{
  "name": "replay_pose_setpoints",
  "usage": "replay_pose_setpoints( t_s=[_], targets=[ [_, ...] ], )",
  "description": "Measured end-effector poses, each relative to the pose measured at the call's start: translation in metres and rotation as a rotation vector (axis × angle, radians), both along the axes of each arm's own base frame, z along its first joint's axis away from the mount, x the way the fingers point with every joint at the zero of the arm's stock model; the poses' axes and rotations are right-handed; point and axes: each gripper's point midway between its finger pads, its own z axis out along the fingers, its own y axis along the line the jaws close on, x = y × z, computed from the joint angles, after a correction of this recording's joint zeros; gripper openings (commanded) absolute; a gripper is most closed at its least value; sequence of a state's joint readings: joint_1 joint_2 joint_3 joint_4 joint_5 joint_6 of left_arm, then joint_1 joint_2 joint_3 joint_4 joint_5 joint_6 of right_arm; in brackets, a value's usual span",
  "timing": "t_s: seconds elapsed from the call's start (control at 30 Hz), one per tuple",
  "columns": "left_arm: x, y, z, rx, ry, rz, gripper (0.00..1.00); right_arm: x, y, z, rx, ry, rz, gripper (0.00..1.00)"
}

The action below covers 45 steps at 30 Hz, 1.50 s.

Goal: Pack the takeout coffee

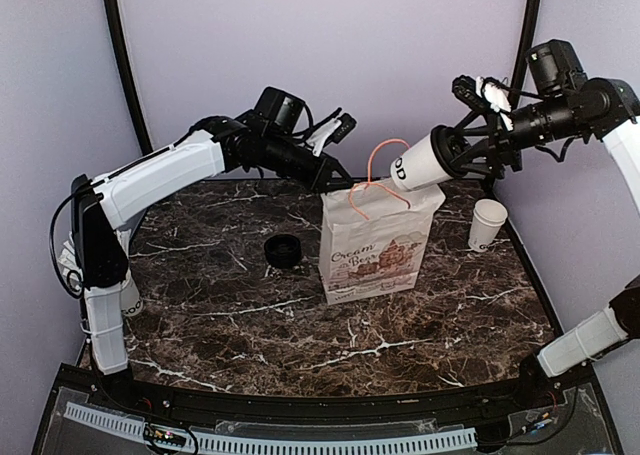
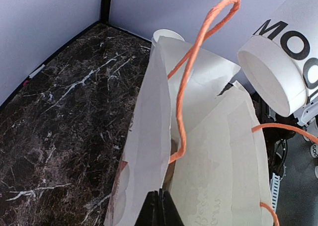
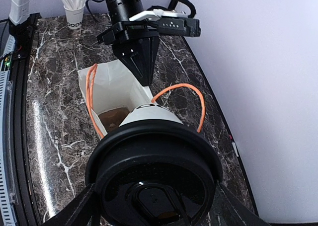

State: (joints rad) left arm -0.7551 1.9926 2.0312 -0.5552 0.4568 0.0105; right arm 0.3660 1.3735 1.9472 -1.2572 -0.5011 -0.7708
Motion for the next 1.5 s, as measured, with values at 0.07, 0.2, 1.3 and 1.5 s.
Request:
replay_pose_setpoints(
  t_s=[0.07, 0.2, 1.3, 1.5],
  targets=[
    [-0.011, -0.002, -0.003, 0.005, 0.017, -0.019, 0.0, -0.006, 0.008, -0.002, -0.01, -0.007, 0.04, 0.61],
    [-0.035, 0.003, -0.001, 0.005, 0.054, -0.044, 0.0, -0.018, 0.019, -0.004, -0.029, -0.018, 0.109, 0.61],
    [-0.082, 0.042, 0.022, -0.014, 0.055, -0.061, 0.52, -0.059, 0.092, -0.123, -0.492, 0.016, 0.36, 0.59],
    [-0.069, 0.064, 0.035, -0.017, -0.026, 0.048, 0.55, -0.066, 0.088, -0.145, -0.599, -0.013, 0.363, 0.59]
  ],
)
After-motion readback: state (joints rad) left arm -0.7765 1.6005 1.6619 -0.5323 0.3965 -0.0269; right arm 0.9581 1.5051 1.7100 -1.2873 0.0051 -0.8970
